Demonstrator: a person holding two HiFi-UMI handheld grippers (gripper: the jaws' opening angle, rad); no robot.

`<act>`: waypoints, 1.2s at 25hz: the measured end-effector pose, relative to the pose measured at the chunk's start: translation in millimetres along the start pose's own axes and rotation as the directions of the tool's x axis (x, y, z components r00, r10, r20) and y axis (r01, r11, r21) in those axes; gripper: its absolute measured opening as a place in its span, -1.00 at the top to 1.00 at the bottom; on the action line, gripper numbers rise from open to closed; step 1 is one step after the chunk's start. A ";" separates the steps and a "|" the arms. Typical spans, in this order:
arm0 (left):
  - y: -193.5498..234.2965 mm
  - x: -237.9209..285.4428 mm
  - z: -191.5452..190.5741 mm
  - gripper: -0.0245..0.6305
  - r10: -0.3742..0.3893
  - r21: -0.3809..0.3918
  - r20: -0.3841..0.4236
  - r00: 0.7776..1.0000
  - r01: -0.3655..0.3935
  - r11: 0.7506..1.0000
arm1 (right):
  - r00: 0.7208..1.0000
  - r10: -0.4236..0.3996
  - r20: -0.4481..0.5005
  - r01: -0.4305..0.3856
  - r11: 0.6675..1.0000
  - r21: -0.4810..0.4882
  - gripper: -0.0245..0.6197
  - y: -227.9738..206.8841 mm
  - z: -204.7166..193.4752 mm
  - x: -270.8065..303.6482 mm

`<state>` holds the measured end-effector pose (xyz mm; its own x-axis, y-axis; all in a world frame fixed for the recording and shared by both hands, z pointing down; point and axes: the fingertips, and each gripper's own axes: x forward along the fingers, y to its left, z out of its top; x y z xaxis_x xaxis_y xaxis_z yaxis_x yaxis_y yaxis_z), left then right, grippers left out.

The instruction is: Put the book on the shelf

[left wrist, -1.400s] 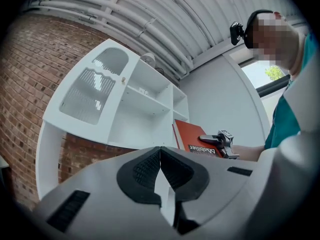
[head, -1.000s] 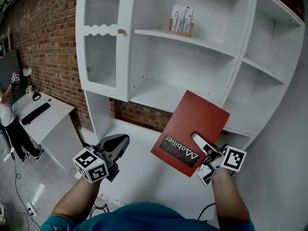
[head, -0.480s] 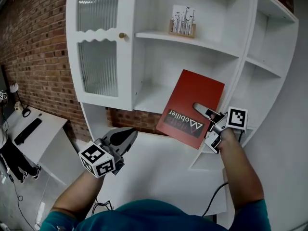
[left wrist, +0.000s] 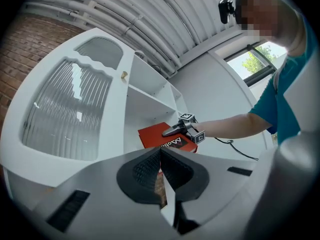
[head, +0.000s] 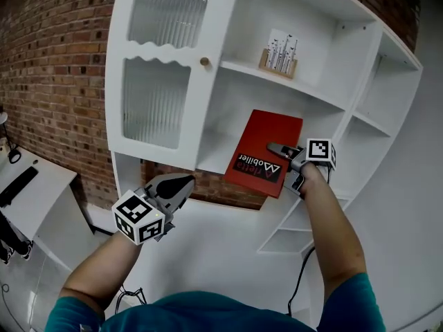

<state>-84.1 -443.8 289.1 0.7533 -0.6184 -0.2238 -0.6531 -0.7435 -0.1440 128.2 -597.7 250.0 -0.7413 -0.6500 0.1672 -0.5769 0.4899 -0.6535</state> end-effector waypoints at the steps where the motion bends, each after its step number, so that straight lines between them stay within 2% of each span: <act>1: 1.5 2.3 3.0 0.87 0.001 0.006 0.006 1.000 -0.001 1.000 | 1.000 -0.008 -0.006 0.008 1.000 0.005 0.37 -1.4 3.4 4.1; 6: 3.9 15.6 18.2 0.87 0.002 0.028 0.022 1.000 -0.003 1.000 | 0.999 0.002 -0.043 0.001 0.998 0.065 0.35 -10.4 14.3 19.8; 12: 3.6 23.1 26.0 0.87 0.008 0.030 0.025 1.000 -0.009 1.000 | 0.995 -0.034 -0.091 0.041 0.996 0.076 0.30 -29.6 21.3 34.2; 16: 3.7 20.0 28.4 0.87 0.016 0.029 0.033 0.999 -0.017 0.999 | 0.988 -0.058 -0.143 0.065 0.997 0.048 0.25 -34.7 22.9 40.7; 21: 9.1 14.1 27.0 0.87 0.036 0.018 0.033 0.999 -0.037 0.999 | 0.971 -0.129 -0.199 0.129 0.992 -0.014 0.13 -47.2 23.6 48.1; 30: 10.5 9.1 26.2 0.87 0.043 0.013 0.031 0.999 -0.044 0.999 | 0.945 -0.232 -0.229 0.202 0.968 -0.146 -0.01 -52.3 26.4 55.4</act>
<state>-86.2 -450.5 260.3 0.7216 -0.6417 -0.2599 -0.6863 -0.7125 -0.1462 126.4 -674.8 274.0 -0.6455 -0.5949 0.4790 -0.7587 0.4276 -0.4914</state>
